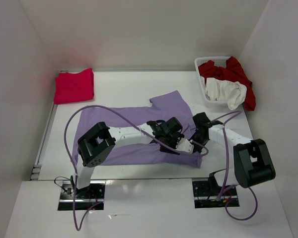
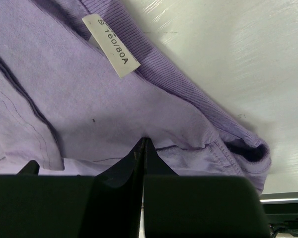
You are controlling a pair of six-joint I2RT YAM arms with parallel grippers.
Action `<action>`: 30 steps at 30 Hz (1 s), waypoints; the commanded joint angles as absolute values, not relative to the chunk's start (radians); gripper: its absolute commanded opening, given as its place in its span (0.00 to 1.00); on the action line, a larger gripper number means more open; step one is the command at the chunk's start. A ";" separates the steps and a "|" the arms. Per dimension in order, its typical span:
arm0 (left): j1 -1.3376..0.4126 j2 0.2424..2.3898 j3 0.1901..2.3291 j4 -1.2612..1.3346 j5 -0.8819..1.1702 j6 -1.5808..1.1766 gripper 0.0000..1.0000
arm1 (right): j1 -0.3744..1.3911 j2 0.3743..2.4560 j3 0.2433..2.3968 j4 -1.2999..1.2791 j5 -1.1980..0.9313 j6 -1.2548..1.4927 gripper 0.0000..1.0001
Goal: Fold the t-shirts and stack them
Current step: Fold the flattened tshirt in 1/3 of the way
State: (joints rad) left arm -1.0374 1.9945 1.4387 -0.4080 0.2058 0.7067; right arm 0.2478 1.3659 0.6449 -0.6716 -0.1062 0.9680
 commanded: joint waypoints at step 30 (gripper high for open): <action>-1.023 2.000 1.384 -0.302 0.044 0.755 0.21 | 0.241 1.371 0.634 -0.643 -0.097 0.954 0.00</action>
